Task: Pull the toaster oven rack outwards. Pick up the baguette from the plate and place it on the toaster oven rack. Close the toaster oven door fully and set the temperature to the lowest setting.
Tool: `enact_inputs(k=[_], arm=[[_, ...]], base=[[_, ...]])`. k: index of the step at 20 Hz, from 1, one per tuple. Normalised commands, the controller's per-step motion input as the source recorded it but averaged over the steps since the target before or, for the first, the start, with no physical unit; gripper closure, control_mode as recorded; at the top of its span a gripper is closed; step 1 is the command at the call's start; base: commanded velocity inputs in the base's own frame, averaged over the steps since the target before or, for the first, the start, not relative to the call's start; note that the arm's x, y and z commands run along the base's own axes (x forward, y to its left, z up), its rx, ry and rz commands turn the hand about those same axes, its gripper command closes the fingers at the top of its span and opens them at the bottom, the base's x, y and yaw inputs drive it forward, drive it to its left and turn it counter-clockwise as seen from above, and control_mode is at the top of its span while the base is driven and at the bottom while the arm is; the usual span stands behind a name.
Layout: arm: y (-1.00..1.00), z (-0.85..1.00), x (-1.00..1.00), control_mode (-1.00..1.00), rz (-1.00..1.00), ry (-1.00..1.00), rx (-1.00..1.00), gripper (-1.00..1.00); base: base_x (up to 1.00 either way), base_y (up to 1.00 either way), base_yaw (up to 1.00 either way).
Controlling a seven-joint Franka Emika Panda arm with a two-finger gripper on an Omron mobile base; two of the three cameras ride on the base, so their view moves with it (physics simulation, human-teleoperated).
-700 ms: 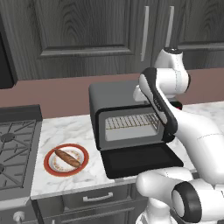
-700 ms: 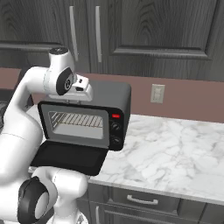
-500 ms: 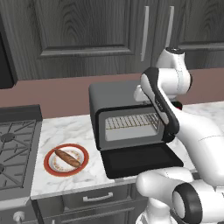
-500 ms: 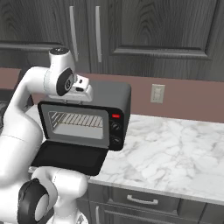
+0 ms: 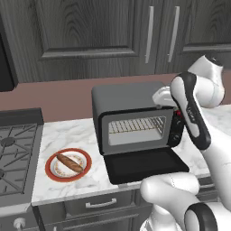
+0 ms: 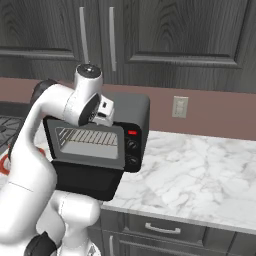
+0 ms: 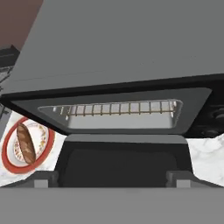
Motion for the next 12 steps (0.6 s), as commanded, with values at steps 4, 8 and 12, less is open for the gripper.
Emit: enact_inputs(k=[4, 8, 12], arm=[[-0.26, -0.19, -0.33, -1.00, 0.00, -0.08, 0.25, -1.00], [-0.22, -0.25, -0.25, -1.00, 0.00, -0.07, 0.24, -1.00], [-0.10, -0.29, -0.14, -1.00, 0.00, -0.05, 0.18, -1.00]], base=[[0.00, 0.00, 0.00], [0.00, 0.00, 0.00], [0.00, 0.00, 0.00]])
